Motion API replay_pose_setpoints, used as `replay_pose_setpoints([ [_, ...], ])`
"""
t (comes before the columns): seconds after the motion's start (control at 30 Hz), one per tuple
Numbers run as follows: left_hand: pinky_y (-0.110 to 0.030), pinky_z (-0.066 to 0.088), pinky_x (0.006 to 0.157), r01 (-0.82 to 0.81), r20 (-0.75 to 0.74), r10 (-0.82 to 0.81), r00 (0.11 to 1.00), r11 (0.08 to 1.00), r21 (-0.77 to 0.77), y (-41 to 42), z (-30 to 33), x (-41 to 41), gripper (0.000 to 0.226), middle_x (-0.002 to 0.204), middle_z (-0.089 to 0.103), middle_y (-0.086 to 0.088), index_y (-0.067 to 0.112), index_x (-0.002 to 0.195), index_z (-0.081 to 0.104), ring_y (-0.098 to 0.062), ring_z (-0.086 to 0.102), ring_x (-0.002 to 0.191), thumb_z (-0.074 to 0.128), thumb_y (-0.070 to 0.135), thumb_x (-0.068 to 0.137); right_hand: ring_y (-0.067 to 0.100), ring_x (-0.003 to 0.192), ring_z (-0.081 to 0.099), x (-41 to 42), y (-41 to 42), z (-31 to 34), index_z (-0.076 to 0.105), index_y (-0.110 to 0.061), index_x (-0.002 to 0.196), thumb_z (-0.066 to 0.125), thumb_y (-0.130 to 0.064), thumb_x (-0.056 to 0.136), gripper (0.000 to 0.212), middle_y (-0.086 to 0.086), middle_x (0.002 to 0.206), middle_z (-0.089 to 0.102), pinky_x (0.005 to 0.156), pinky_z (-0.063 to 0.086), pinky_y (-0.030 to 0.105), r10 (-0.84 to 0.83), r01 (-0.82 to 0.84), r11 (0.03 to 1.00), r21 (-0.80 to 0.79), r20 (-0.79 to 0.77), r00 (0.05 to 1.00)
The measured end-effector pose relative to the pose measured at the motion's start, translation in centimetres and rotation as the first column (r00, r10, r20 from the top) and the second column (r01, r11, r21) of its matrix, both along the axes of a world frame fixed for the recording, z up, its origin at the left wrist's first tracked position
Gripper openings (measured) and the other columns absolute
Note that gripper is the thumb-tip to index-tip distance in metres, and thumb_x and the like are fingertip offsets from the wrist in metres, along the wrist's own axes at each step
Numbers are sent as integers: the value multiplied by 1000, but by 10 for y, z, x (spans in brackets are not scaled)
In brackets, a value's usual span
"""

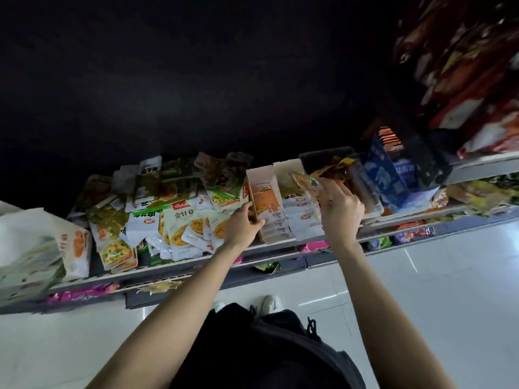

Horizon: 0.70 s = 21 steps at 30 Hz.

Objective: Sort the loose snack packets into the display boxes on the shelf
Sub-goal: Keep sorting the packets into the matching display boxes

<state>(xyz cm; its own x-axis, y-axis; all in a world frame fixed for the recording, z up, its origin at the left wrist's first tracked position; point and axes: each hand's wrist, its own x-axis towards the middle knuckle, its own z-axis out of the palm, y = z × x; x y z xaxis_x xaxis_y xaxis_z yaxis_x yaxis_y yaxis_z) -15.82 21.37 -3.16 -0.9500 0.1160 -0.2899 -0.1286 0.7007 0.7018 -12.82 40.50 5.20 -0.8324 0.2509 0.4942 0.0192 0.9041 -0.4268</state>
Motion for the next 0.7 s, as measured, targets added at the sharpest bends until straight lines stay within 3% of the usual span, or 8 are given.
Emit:
replay_pose_setpoints([
  [0.13,-26,49,77,-98,-48,97,994,995,-22,10,-8,-1,55,112,65,1,18,133,46,-15,62,93,69,30,84,20,53,62,-32,0,-21,74,-19,97,64,16,60,53,3,76,70,39,36,20,235,-333,903,271,335,912],
  [0.2,-25,49,78,-110,-36,110,993,994,-1,11,-7,-1,54,110,66,3,17,133,47,-14,64,92,69,27,85,20,72,68,-38,-2,-31,72,-23,105,61,12,66,53,3,84,72,64,53,28,250,-463,814,351,507,825],
  [0.27,-26,51,78,-121,-29,121,992,993,2,11,-5,0,53,111,67,3,17,132,49,-14,65,92,69,26,85,22,95,67,-39,1,-44,69,-20,109,56,8,75,47,4,96,73,99,43,29,269,-527,772,355,568,778],
  [0.37,-21,49,72,-110,-35,109,993,994,-15,9,-5,-1,53,112,67,3,17,133,48,-9,63,86,69,24,85,23,115,60,-36,9,-58,69,-10,109,64,8,70,44,7,111,69,110,31,37,318,-513,796,320,499,806],
  [0.47,-13,42,67,-75,-15,75,997,997,-35,8,1,-2,51,112,65,6,18,133,48,-4,59,83,67,28,87,27,105,64,-23,12,-48,68,-8,108,64,11,70,43,9,110,69,99,45,43,388,-448,880,158,306,869],
  [0.57,-22,49,71,-93,-70,91,993,996,-17,-6,10,1,36,102,68,10,21,122,55,-4,63,81,60,35,90,24,85,67,-1,-1,-23,69,-7,104,59,12,77,34,7,98,72,77,54,36,391,-391,920,-31,123,912],
  [0.63,-17,45,59,-138,-175,134,975,990,-12,-25,19,6,24,88,67,14,24,111,59,1,59,70,56,38,92,17,64,66,8,-21,-15,69,-8,99,57,5,81,25,4,87,73,55,51,23,431,-421,900,-112,89,898],
  [0.7,-15,39,51,-184,-299,186,936,982,35,-51,27,16,15,73,62,16,25,104,61,2,55,58,55,35,93,8,47,53,9,-50,-13,70,-11,96,50,-9,85,23,1,81,72,44,35,10,498,-478,865,-153,146,855],
])
